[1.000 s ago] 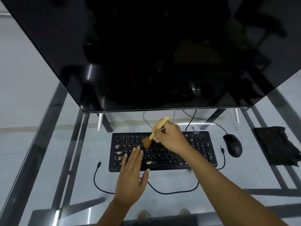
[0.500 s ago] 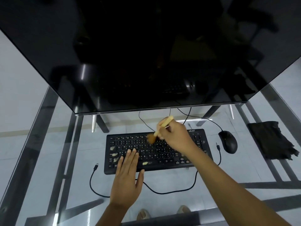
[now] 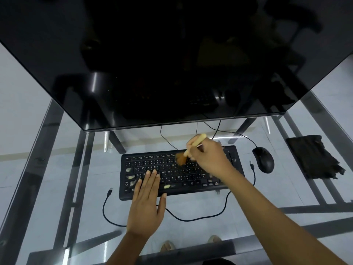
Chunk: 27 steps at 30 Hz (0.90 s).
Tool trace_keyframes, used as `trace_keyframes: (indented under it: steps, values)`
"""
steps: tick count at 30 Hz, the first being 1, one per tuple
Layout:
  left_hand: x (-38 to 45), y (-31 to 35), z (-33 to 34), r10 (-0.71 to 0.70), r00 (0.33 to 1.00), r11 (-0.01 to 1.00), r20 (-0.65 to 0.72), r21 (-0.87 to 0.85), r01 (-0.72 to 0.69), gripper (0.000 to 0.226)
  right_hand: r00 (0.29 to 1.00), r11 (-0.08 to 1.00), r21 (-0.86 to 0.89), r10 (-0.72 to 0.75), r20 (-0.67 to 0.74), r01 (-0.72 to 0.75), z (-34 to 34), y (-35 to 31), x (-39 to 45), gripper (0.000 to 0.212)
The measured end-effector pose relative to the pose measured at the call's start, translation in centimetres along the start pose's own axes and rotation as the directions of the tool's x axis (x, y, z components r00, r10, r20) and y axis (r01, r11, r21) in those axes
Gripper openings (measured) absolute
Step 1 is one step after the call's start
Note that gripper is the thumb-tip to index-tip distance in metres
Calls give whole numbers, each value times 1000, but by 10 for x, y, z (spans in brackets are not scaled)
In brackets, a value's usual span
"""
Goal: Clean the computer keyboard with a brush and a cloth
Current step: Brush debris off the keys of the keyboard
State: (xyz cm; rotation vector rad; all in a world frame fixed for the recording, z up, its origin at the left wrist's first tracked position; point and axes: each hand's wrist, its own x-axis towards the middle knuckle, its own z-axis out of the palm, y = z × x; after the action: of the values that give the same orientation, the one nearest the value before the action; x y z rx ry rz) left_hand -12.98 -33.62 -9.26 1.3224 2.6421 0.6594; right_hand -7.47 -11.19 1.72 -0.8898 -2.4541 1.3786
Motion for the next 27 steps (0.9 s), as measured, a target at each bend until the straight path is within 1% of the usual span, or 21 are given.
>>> trace_keyframes:
  steps: [1, 2, 3, 5, 6, 7, 9, 10, 11, 13, 14, 15, 17, 18, 19, 21, 22, 23, 25, 26, 27]
  values:
    - [-1, 0, 1, 2, 1000, 1000, 2, 1, -2, 58, 983, 998, 2, 56, 172, -58, 0, -2, -3, 8]
    - [-1, -1, 1, 0, 1000, 1000, 2, 1, 0, 58, 963, 996, -81, 64, 262, -44, 1, -4, -7, 9]
    - [-1, -1, 1, -4, 1000, 1000, 0, 2, 4, 58, 965, 990, -143, 47, 259, -10, 2, -2, -8, 9]
    - [-1, -1, 1, -9, 1000, 1000, 2, 0, 9, 58, 998, 984, -173, -47, -37, 40, 1, 4, -10, 10]
    - [0, 0, 1, -7, 1000, 1000, -1, -3, 7, 58, 990, 991, -125, -55, -129, 38, 0, 6, -11, 9]
    - [0, 0, 1, -3, 1000, 1000, -5, -5, 3, 58, 990, 997, -68, -31, -134, 22, -3, 8, -11, 8]
    - [0, -1, 1, 2, 1000, 1000, -8, -5, -2, 58, 987, 995, 22, 93, 133, -96, -5, 9, -15, 8]
    - [-1, -1, 1, 1, 1000, 1000, -9, -6, -1, 58, 963, 992, -23, 123, 241, -121, -4, 9, -20, 8]
    - [-2, -2, 1, -3, 1000, 1000, -10, -8, 2, 58, 962, 991, -92, 115, 249, -95, -3, 11, -24, 9]
    - [-2, -1, 1, -4, 1000, 1000, -8, -16, 4, 58, 999, 978, -208, 10, -46, -19, -5, 15, -26, 9]
    - [-2, 0, 2, -2, 1000, 1000, -8, -19, 2, 58, 987, 984, -179, -14, -160, -15, -8, 16, -27, 8]
    - [-2, 0, 2, -1, 1000, 1000, -10, -20, 1, 58, 982, 993, -120, 2, -188, -25, -12, 16, -27, 7]
    - [-2, -1, 3, -2, 1000, 1000, -12, -20, 2, 58, 989, 990, 14, 140, 42, -141, -16, 14, -27, 8]
    - [-2, -2, 3, -5, 1000, 1000, -11, -20, 5, 58, 974, 985, -40, 169, 153, -165, -16, 15, -30, 9]
    - [-3, -2, 3, -8, 1000, 1000, -12, -22, 8, 59, 974, 984, -111, 158, 162, -141, -16, 17, -30, 9]
    - [-3, -2, 3, -6, 1000, 1000, -13, -29, 6, 59, 993, 977, -192, 75, -91, -91, -17, 23, -28, 10]
    - [-2, -1, 3, -4, 1000, 1000, -15, -31, 3, 59, 980, 986, -152, 42, -196, -72, -19, 24, -27, 9]
    - [-2, -1, 3, -4, 1000, 1000, -17, -28, 3, 59, 974, 993, -92, 47, -221, -69, -20, 25, -26, 8]
    - [-2, -1, 5, -1, 1000, 1000, -18, -11, 1, 59, 993, 992, -27, 119, -24, -120, -20, 23, -24, 8]
    - [-2, -1, 5, 5, 1000, 1000, -19, 1, -5, 59, 990, 989, -88, 126, 61, -121, -18, 21, -26, 8]
    - [-2, 0, 5, 15, 1000, 1000, -22, 13, -15, 59, 993, 986, -132, 105, 55, -97, -16, 21, -26, 8]
